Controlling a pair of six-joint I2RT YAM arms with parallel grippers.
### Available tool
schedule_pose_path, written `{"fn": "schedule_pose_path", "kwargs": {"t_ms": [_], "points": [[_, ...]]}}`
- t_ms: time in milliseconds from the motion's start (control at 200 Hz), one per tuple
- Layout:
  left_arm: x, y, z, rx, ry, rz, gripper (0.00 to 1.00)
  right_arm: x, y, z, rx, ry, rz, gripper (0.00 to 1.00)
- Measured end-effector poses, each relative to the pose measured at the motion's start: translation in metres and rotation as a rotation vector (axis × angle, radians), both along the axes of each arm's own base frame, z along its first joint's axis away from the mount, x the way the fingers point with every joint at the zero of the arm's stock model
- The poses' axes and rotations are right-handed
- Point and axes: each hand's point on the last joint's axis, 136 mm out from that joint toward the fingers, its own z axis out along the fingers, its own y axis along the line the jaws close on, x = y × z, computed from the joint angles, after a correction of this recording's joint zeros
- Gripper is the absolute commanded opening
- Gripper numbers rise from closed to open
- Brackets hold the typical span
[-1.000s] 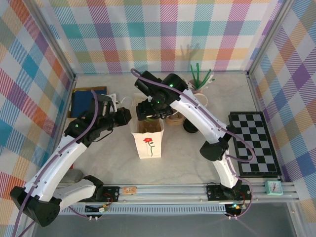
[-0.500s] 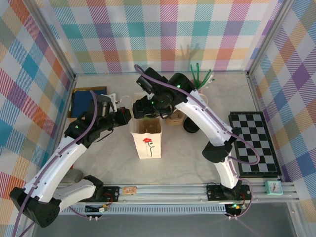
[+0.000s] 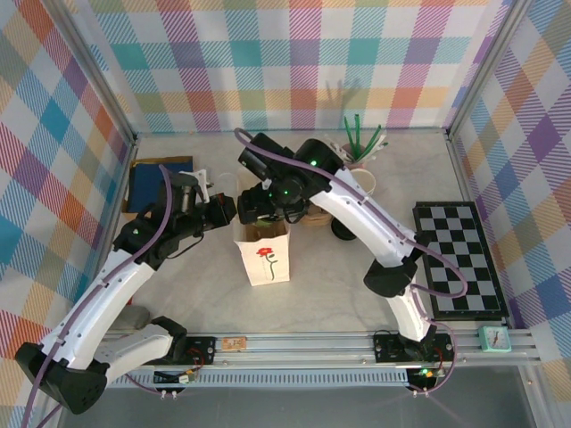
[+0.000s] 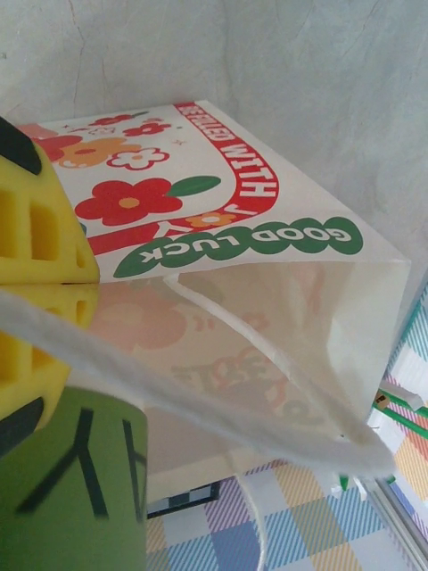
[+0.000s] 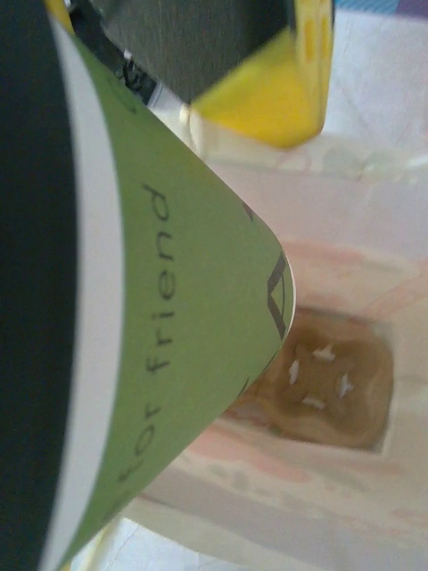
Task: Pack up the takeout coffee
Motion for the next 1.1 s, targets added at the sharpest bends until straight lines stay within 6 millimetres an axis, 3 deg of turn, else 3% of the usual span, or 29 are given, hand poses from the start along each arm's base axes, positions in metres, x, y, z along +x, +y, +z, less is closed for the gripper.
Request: {"fn": "schedule_pose_path", "kwargs": {"t_ms": [410,810,1101], "points": [[-0.003,-0.002,0.001,-0.014,0.003,-0.015,0.00,0.019,0.000,-0.030,-0.106,-0.020,-0.053,0.48],[-0.005,-0.009,0.003,-0.032,0.005,-0.022,0.00,0.025,0.011,-0.018,-0.025,-0.011,-0.041,0.42],[-0.002,-0.007,-0.005,0.003,0.018,0.005,0.00,0.027,0.012,-0.028,-0.041,0.012,-0.042,0.45]]}}
